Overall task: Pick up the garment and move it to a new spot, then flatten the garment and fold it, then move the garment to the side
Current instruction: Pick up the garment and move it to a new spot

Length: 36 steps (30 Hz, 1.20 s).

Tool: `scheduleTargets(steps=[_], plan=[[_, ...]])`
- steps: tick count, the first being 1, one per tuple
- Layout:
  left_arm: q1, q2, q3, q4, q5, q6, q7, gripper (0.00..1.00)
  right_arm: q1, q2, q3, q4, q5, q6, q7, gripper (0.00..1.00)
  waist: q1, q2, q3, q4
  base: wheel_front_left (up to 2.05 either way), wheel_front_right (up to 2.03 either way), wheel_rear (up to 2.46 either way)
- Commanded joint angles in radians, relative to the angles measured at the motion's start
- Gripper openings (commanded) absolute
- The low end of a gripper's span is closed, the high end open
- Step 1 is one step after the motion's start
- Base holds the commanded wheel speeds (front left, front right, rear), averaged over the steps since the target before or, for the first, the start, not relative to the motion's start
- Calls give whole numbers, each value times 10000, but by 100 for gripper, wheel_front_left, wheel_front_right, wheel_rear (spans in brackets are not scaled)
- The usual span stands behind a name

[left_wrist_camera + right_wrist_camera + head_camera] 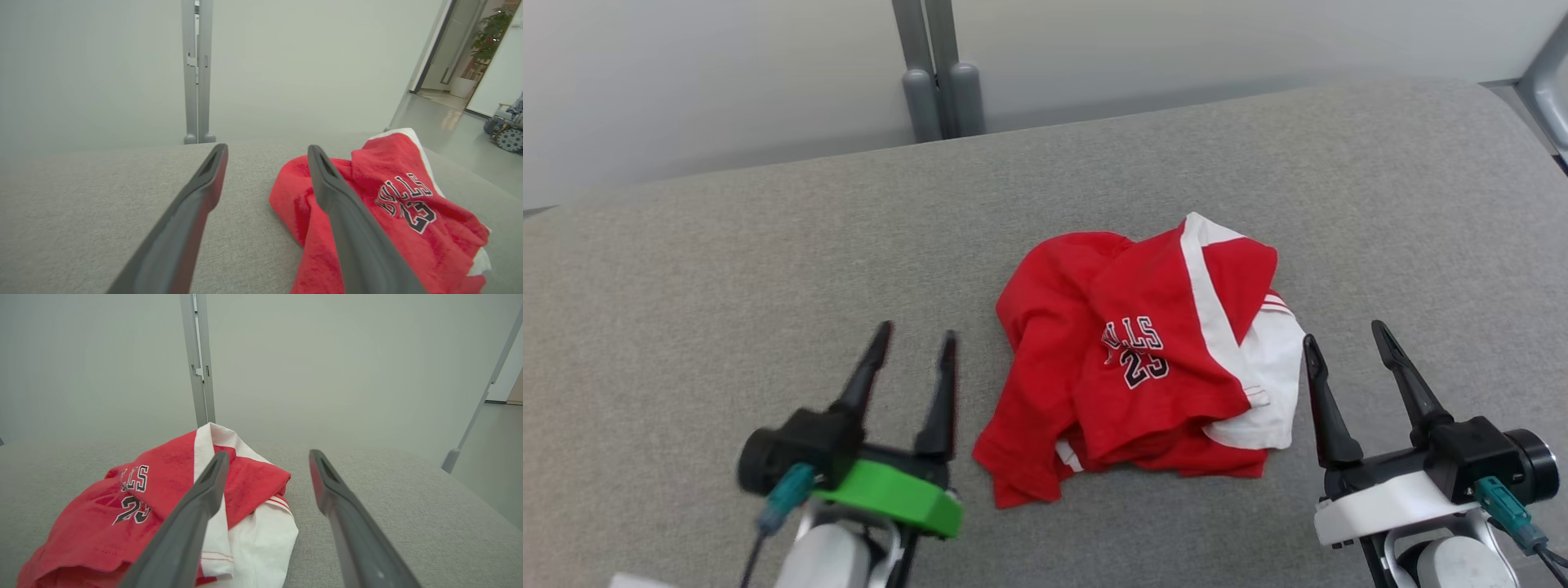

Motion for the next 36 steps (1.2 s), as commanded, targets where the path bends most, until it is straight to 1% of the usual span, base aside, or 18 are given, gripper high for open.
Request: scheduleTargets(steps=[1,3,6,8,10,11,14,15,16,17,18,22,24,27,30,32,36], plan=[[-600,2,-748,407,-213,-35,35,100,-149,-5,46,44,-47,4,-31,100,0,0,128,-455,0,0,0],[-1306,15,-1686,964,-775,-31,251,100,-207,2,85,74,-17,4,-31,100,0,0,141,-739,0,0,0],[-2206,33,-2668,1788,-1558,-24,778,100,-283,33,171,119,39,4,-31,100,0,0,168,-1183,0,0,0],[-2594,33,-2983,2398,-2086,-25,1199,100,-297,52,202,144,71,4,-31,100,0,0,179,-1503,0,0,0],[-3036,26,-3170,2967,-2156,99,1554,100,-309,79,226,145,91,4,-31,100,0,0,231,-1795,0,0,0],[-3157,23,-3254,3224,-2365,145,1737,100,-295,88,228,143,91,4,-31,100,0,0,262,-1932,0,0,0],[-3405,28,-3408,3623,-2899,230,2081,100,-225,113,157,135,97,4,-31,100,0,0,341,-2181,0,0,0],[-3518,26,-3473,3705,-3088,247,2136,81,-198,122,114,124,103,4,-31,100,0,0,371,-2238,0,0,0],[-3601,26,-3523,3772,-3218,298,2166,36,-191,129,100,113,111,4,-31,100,0,0,406,-2280,0,0,0],[-3682,26,-3577,3848,-3286,330,2186,2,-195,140,85,102,117,4,-31,100,0,0,441,-2313,0,0,0],[-3725,27,-3615,3893,-3343,321,2158,0,-204,148,72,97,120,4,-31,100,0,0,462,-2328,0,0,0],[-4015,24,-3610,3706,-3673,251,1712,0,-160,164,3,64,121,4,-31,100,0,0,477,-2303,0,0,0],[-4158,21,-3554,3313,-3858,232,1495,0,-98,173,-85,69,107,4,-31,100,0,0,435,-2184,0,0,0],[-4326,175,-3179,2332,-3930,435,1214,0,-13,187,-140,90,118,4,-31,100,0,0,333,-1941,0,0,0],[-4323,761,-2578,958,-4053,794,1210,0,78,187,-212,57,96,4,-31,100,0,0,238,-1662,0,0,0],[-4172,1327,-2050,-205,-4121,1122,1330,0,142,188,-271,32,77,4,-31,100,0,0,166,-1427,0,0,0],[-3518,2911,-727,-2431,-4270,1962,2014,0,276,191,-392,11,66,4,-31,100,0,0,72,-939,0,0,0]])
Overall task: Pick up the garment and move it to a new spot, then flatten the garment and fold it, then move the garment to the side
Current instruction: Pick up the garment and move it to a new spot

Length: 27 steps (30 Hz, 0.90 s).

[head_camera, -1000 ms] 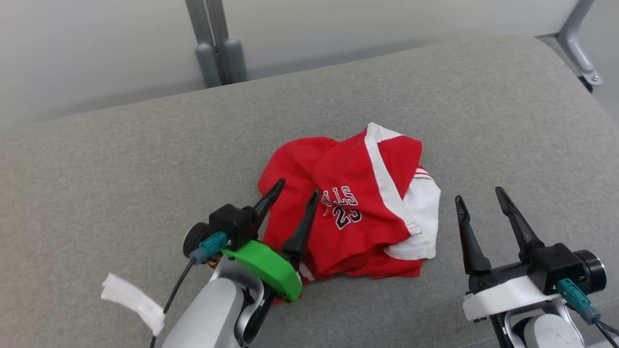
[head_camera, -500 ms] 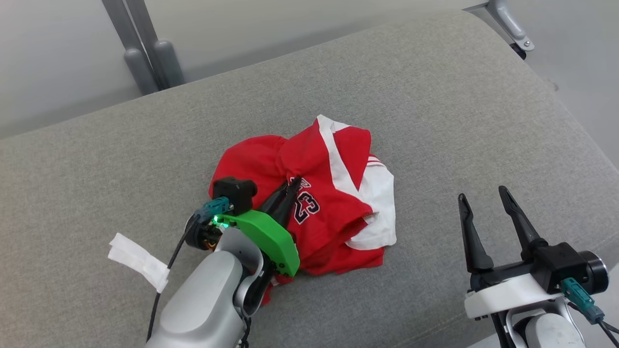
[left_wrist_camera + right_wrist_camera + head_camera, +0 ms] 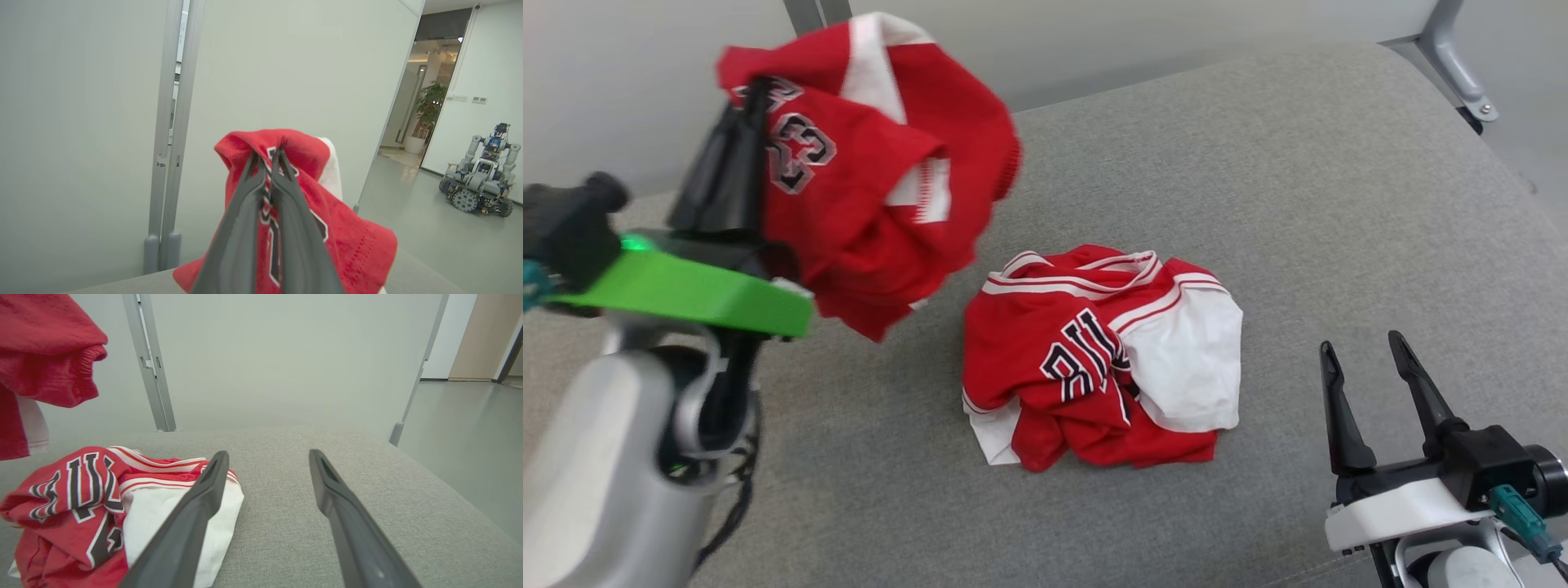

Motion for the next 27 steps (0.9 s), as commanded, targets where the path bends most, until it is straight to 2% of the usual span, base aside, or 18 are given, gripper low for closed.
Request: scheduleTargets(steps=[1,4,7,11,13,17,18,20,21,22,23,24,27], plan=[[375,485,402,-443,-119,271,214,0,118,-3,-52,-50,-23,4,-31,100,0,0,-149,483,0,0,0],[953,1481,1400,-1023,-302,766,712,0,71,0,-19,-43,9,4,-31,100,0,0,-92,811,0,0,0],[1342,2209,2015,-599,-396,891,1095,0,-30,-1,58,-9,35,4,-31,100,0,0,27,1113,0,0,0],[1539,2454,2169,724,-774,529,1211,0,-252,-11,118,34,76,3,-31,100,0,0,265,1409,0,0,0],[1509,2554,1991,1770,-580,265,1064,0,-391,-4,202,79,108,3,-31,100,0,0,425,1502,0,0,0],[1095,2159,1457,3906,-475,-587,516,0,-627,-8,322,171,192,3,-31,100,0,0,745,1630,0,0,0],[976,2062,1223,4441,-313,-982,201,0,-672,-6,334,195,173,3,-31,100,0,0,796,1666,0,0,0],[886,1943,980,5712,-35,-1192,-224,0,-757,-9,312,159,186,3,-31,100,0,0,898,1724,0,0,0],[754,1907,934,6230,102,-1154,-521,0,-789,-1,340,158,167,3,-31,100,0,0,927,1726,0,0,0],[555,1715,963,6786,97,-1068,-920,15,-794,-1,344,163,139,3,-31,100,0,0,934,1730,0,0,0],[431,1560,1001,7164,128,-1030,-1229,41,-791,-7,322,168,109,3,-31,100,0,0,934,1740,0,0,0],[311,1472,1019,7501,216,-1006,-1450,100,-784,-10,282,157,81,3,-31,100,0,0,928,1756,0,0,0],[70,1262,1188,8207,525,-896,-1899,100,-662,-66,142,106,-11,3,-31,100,0,0,825,1869,0,0,0]])
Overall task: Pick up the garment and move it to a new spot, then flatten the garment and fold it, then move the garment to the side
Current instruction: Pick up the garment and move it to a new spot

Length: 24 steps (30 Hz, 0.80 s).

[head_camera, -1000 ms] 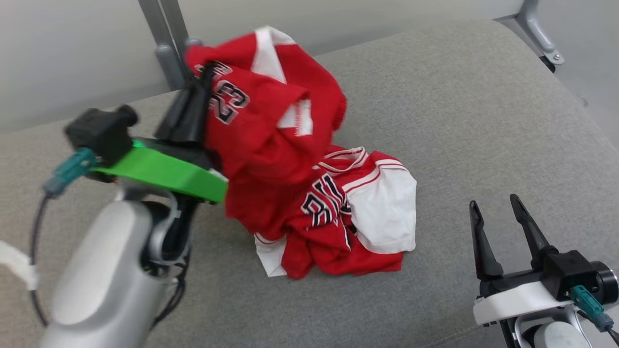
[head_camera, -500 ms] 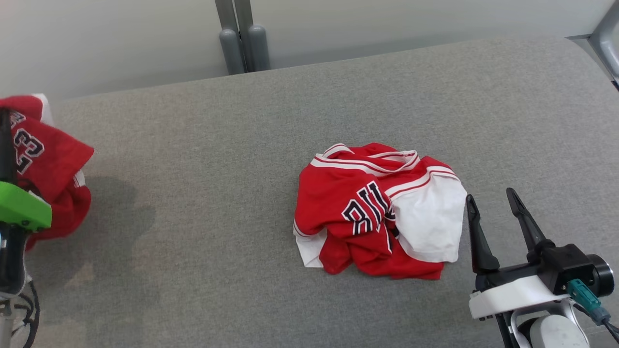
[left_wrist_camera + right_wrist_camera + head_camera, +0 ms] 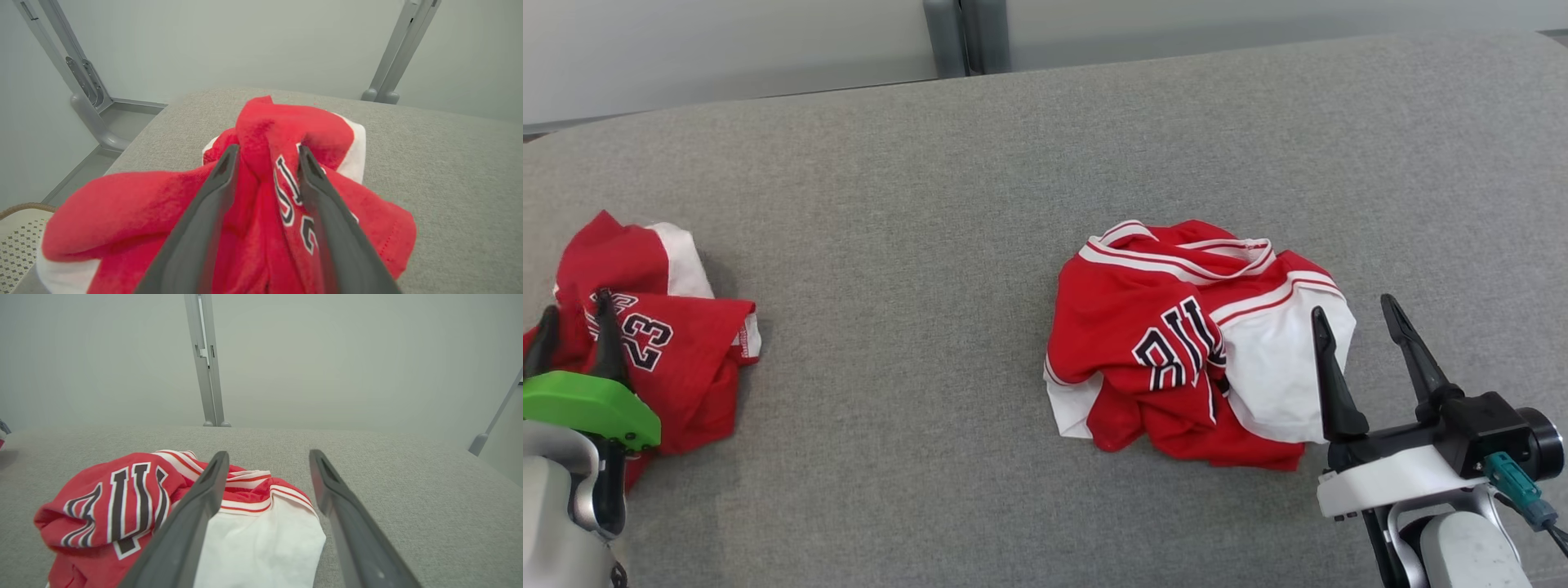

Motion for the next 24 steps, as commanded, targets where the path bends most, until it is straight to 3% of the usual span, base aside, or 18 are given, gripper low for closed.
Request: scheduleTargets(steps=[1,4,8,15,18,24], plan=[[-78,35,177,99,271,135,-96,100,107,-69,-44,-35,-67,1,-31,100,0,0,-128,78,0,0,0],[212,-88,846,-709,847,475,-112,100,223,-114,-128,-98,-112,1,-31,100,0,0,-342,118,0,0,0],[1273,-665,1812,-2683,1629,769,-100,100,462,-160,-165,-242,-160,1,-31,100,0,0,-715,150,0,0,0],[3363,-2351,1832,-6296,2952,240,-100,100,727,-334,-59,-533,-225,1,-31,100,0,0,-1205,41,0,0,0],[4077,-3103,1603,-7041,3311,-155,-99,100,646,-357,57,-642,-224,1,-31,100,0,0,-1267,-150,0,0,0],[5357,-3728,1616,-7281,3986,-525,-101,100,841,-298,174,-710,-173,1,-31,100,0,0,-1436,-589,0,0,0]])
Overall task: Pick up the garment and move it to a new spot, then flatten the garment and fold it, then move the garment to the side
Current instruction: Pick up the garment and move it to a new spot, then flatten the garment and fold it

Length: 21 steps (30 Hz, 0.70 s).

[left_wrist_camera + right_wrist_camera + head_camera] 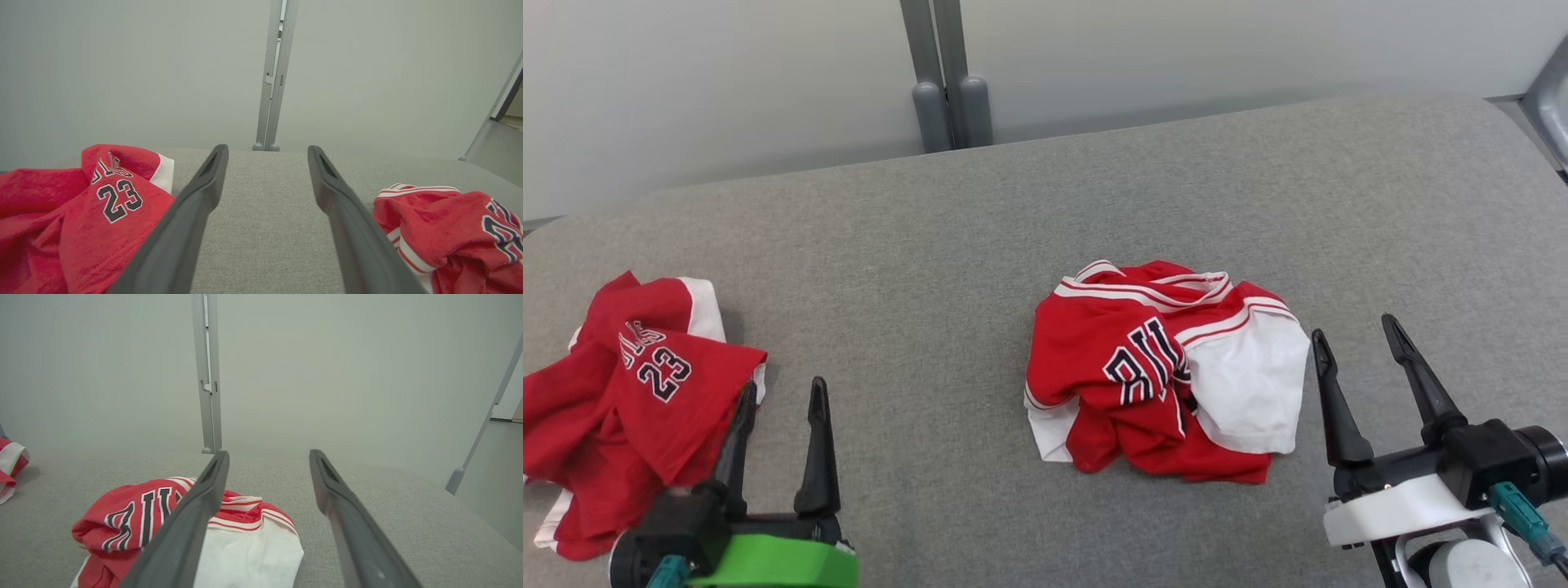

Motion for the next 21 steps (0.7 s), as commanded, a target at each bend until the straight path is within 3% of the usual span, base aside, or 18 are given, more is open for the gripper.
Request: scheduleTargets(steps=[1,9,21], plan=[[325,-60,108,-33,29,-86,-3,100,232,-3,-50,-15,-22,1,-31,100,0,0,-134,-222,0,0,0],[1275,-214,674,93,186,-361,-4,100,575,-24,-243,294,-92,1,-31,100,0,0,-309,-269,0,0,0],[1140,-225,763,246,-184,-446,-4,100,459,29,-204,629,-93,1,-31,100,0,0,-436,-2,0,0,0]])
